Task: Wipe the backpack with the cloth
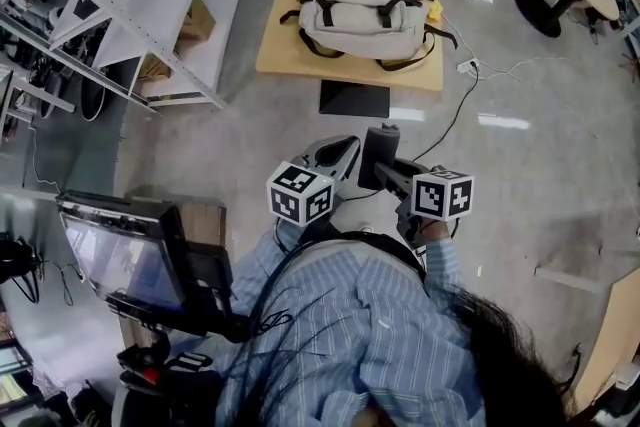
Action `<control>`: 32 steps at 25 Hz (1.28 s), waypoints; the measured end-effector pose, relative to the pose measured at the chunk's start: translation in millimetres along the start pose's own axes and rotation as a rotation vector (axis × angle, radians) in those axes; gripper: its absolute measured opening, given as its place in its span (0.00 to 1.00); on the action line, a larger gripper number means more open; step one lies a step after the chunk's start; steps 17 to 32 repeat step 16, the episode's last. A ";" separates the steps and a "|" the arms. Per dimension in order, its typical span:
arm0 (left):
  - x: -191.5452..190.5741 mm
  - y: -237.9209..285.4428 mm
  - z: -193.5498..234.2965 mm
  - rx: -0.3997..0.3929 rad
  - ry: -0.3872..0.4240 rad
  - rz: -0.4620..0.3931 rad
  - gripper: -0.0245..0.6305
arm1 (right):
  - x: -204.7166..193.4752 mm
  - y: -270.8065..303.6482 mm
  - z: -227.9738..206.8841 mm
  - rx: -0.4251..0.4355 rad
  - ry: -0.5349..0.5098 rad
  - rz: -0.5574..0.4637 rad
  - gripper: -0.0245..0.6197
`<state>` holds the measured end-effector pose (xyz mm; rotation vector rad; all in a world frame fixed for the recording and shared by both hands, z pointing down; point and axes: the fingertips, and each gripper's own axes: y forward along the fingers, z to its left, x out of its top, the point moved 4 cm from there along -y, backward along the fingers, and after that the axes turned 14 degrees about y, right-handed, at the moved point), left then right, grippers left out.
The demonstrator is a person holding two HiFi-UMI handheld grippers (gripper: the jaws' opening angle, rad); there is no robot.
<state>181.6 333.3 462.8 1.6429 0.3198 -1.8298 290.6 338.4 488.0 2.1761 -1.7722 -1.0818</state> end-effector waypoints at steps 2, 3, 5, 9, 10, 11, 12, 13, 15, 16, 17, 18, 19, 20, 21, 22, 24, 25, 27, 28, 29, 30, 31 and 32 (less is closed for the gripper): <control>-0.1 -4.7 3.4 0.006 -0.003 -0.004 0.04 | -1.0 2.4 2.6 -0.001 -0.002 0.000 0.18; 0.0 -6.7 5.2 0.008 -0.005 -0.007 0.04 | -1.3 3.6 3.7 -0.003 -0.003 0.000 0.18; 0.3 -10.4 8.4 0.012 -0.009 -0.014 0.04 | -1.9 5.8 6.1 -0.007 -0.007 0.002 0.18; -0.1 -13.5 12.2 0.018 -0.018 -0.018 0.04 | -2.8 8.7 8.8 -0.005 -0.008 0.008 0.18; -0.5 -13.8 12.7 0.019 -0.019 -0.017 0.04 | -3.3 9.2 8.8 -0.004 -0.007 0.011 0.18; -1.1 -14.2 13.1 0.020 -0.021 -0.017 0.04 | -4.1 9.7 8.7 -0.004 -0.007 0.013 0.18; -1.8 -14.7 13.6 0.022 -0.023 -0.017 0.04 | -5.0 10.3 8.6 -0.004 -0.007 0.015 0.18; -2.5 -15.4 14.3 0.024 -0.025 -0.017 0.04 | -5.9 11.1 8.5 -0.004 -0.006 0.017 0.18; -3.7 -17.0 16.0 0.027 -0.030 -0.020 0.04 | -7.4 13.0 8.6 -0.004 -0.006 0.022 0.18; -4.2 -17.8 17.0 0.029 -0.032 -0.021 0.04 | -8.1 14.1 8.7 -0.004 -0.006 0.025 0.18; -4.2 -17.8 17.0 0.029 -0.032 -0.021 0.04 | -8.1 14.1 8.7 -0.004 -0.006 0.025 0.18; -4.2 -17.8 17.0 0.029 -0.032 -0.021 0.04 | -8.1 14.1 8.7 -0.004 -0.006 0.025 0.18; -4.2 -17.8 17.0 0.029 -0.032 -0.021 0.04 | -8.1 14.1 8.7 -0.004 -0.006 0.025 0.18; -4.2 -17.8 17.0 0.029 -0.032 -0.021 0.04 | -8.1 14.1 8.7 -0.004 -0.006 0.025 0.18; -4.2 -17.8 17.0 0.029 -0.032 -0.021 0.04 | -8.1 14.1 8.7 -0.004 -0.006 0.025 0.18; -4.2 -17.8 17.0 0.029 -0.032 -0.021 0.04 | -8.1 14.1 8.7 -0.004 -0.006 0.025 0.18; -4.2 -17.8 17.0 0.029 -0.032 -0.021 0.04 | -8.1 14.1 8.7 -0.004 -0.006 0.025 0.18; -4.2 -17.8 17.0 0.029 -0.032 -0.021 0.04 | -8.1 14.1 8.7 -0.004 -0.006 0.025 0.18; -4.2 -17.8 17.0 0.029 -0.032 -0.021 0.04 | -8.1 14.1 8.7 -0.004 -0.006 0.025 0.18; -4.2 -17.8 17.0 0.029 -0.032 -0.021 0.04 | -8.1 14.1 8.7 -0.004 -0.006 0.025 0.18; -4.2 -17.8 17.0 0.029 -0.032 -0.021 0.04 | -8.1 14.1 8.7 -0.004 -0.006 0.025 0.18; -4.2 -17.8 17.0 0.029 -0.032 -0.021 0.04 | -8.1 14.1 8.7 -0.004 -0.006 0.025 0.18; -4.2 -17.8 17.0 0.029 -0.032 -0.021 0.04 | -8.1 14.1 8.7 -0.004 -0.006 0.025 0.18; -4.2 -17.8 17.0 0.029 -0.032 -0.021 0.04 | -8.1 14.1 8.7 -0.004 -0.006 0.025 0.18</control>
